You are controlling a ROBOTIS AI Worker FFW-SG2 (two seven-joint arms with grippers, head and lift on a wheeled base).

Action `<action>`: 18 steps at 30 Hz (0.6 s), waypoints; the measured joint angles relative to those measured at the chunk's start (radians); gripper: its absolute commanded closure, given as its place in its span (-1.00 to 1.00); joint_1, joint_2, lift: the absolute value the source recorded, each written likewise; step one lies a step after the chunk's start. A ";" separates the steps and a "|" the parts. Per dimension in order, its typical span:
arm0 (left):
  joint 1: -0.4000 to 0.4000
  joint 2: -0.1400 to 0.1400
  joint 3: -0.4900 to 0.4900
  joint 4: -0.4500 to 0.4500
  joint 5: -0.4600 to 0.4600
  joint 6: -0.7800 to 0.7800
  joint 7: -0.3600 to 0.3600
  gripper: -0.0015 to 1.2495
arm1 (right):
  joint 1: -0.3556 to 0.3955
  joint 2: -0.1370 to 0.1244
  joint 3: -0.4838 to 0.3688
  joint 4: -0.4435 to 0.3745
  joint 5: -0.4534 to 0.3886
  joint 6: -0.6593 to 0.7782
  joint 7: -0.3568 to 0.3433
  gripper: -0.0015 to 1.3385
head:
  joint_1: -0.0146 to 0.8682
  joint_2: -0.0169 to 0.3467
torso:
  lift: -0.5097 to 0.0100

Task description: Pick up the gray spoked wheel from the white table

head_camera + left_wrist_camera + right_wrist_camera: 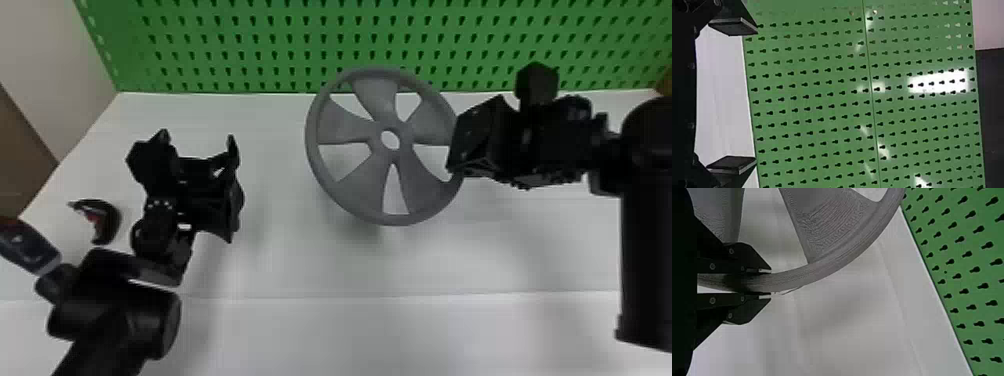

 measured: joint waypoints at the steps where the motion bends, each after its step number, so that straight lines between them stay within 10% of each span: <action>1: -0.001 0.000 -0.001 -0.002 0.002 0.000 0.001 -0.80 | 0.007 -0.009 0.015 -0.007 -0.003 -0.025 0.006 0.62 | 0.86 -0.66 | 0.58; 9: -0.002 0.000 -0.007 -0.035 0.018 -0.001 0.024 -0.80 | 0.062 -0.064 0.123 -0.052 0.158 -0.259 0.335 0.62 | 0.86 -0.66 | 0.58; 18: -0.002 -0.002 -0.015 -0.077 0.035 0.000 0.042 -0.80 | 0.125 0.015 0.103 -0.107 0.598 -0.471 0.667 0.62 | 0.86 -0.66 | 0.58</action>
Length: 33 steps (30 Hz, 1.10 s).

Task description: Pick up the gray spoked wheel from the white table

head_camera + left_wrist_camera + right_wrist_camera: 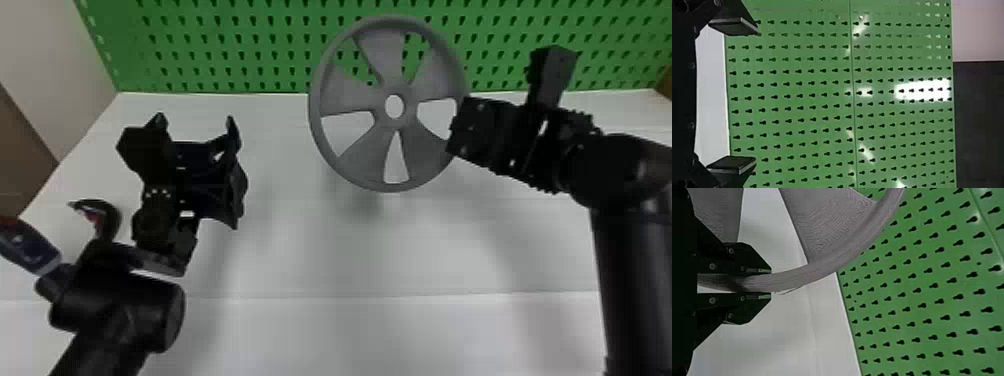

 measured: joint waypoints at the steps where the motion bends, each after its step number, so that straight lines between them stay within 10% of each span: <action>1: 0.000 -0.001 -0.001 -0.003 0.002 0.000 0.001 -0.80 | 0.006 0.008 -0.004 -0.002 0.034 -0.024 0.025 0.62 | 0.86 -0.66 | 0.58; 33: 0.031 -0.033 0.038 -0.027 0.096 0.038 -0.083 -0.80 | 0.196 0.073 0.061 0.122 0.369 -0.916 0.091 0.62 | 0.86 -0.66 | 0.58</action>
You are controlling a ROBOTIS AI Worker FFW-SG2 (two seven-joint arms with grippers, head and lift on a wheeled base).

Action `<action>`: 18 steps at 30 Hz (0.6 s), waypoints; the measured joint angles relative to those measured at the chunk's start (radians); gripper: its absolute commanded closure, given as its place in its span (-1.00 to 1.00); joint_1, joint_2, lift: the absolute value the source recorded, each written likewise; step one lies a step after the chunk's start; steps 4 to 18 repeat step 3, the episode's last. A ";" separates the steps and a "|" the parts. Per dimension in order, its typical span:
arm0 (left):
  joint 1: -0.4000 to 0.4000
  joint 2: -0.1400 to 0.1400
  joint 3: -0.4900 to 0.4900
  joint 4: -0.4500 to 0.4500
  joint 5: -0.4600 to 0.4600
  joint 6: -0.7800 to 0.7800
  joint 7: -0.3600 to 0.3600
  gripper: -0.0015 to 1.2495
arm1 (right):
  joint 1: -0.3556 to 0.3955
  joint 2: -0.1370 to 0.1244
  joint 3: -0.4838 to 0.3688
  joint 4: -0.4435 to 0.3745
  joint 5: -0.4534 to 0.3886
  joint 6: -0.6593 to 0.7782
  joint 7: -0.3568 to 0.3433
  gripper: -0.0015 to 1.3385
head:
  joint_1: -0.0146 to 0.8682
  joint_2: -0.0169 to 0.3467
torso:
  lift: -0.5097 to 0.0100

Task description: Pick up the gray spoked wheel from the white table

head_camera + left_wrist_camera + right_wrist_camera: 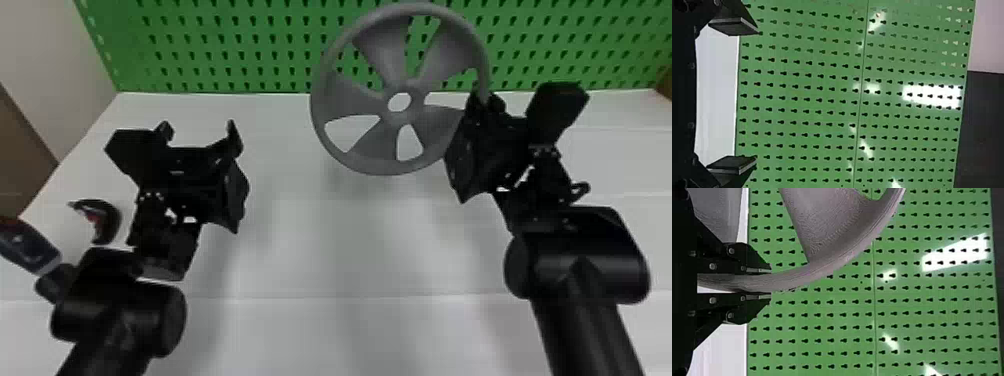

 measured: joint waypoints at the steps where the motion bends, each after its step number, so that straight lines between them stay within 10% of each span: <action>1: 0.001 0.000 0.001 0.000 -0.001 0.002 0.000 -0.80 | 0.003 0.001 0.001 0.009 0.004 -0.023 0.000 0.62 | 0.86 -0.66 | 0.58; 18: 0.004 0.000 0.002 0.000 -0.008 0.009 0.000 -0.80 | 0.010 0.002 0.001 0.032 0.008 -0.074 0.000 0.62 | 0.86 -0.66 | 0.58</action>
